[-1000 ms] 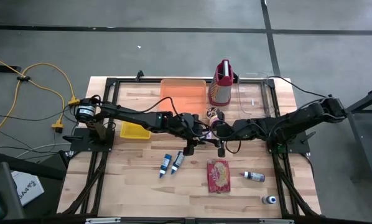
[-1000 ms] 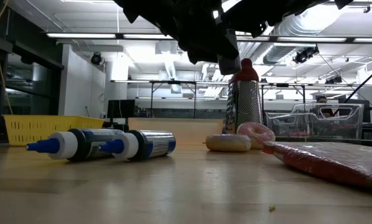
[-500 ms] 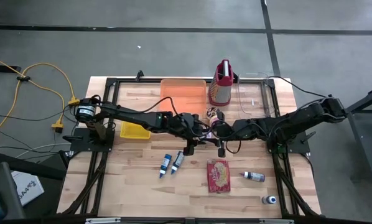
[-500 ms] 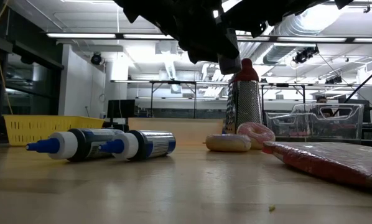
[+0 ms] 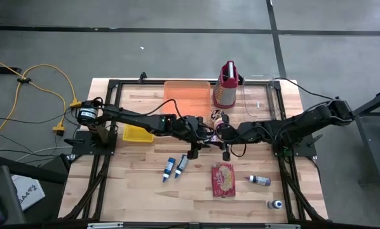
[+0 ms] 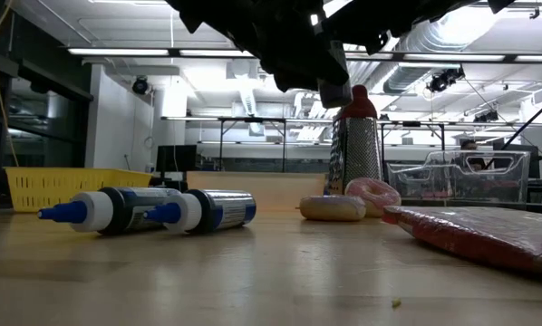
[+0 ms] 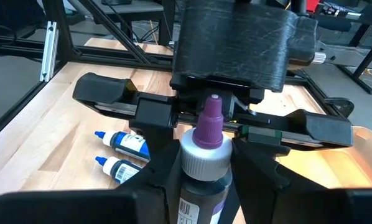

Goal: Pick & Place Food Item
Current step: Put the left violet food coloring bottle into the transparent bin

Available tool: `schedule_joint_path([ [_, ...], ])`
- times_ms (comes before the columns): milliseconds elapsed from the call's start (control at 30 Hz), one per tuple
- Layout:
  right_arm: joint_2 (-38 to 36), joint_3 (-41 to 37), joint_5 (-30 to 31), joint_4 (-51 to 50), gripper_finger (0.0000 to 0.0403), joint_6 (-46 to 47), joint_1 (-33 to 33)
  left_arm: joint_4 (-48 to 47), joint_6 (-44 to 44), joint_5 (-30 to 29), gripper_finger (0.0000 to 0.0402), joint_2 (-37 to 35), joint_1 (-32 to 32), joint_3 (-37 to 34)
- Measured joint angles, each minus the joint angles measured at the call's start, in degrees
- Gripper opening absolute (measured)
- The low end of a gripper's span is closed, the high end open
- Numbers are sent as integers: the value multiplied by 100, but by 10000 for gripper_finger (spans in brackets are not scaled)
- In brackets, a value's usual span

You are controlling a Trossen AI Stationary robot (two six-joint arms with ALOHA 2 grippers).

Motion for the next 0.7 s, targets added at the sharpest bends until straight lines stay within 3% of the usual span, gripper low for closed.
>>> schedule_joint_path([
  [233, 0, 0, -32, -22, 108, 0, 4, 9, 79, 147, 196, 0, -14, 0],
  [467, 0, 0, 47, -131, 107, 45, 98, 15, 70, 167, 204, 0, -16, 0],
  [700, -162, -2, 708, -480, 107, 297, 546, 20, 55, 173, 205, 0, -20, 0],
])
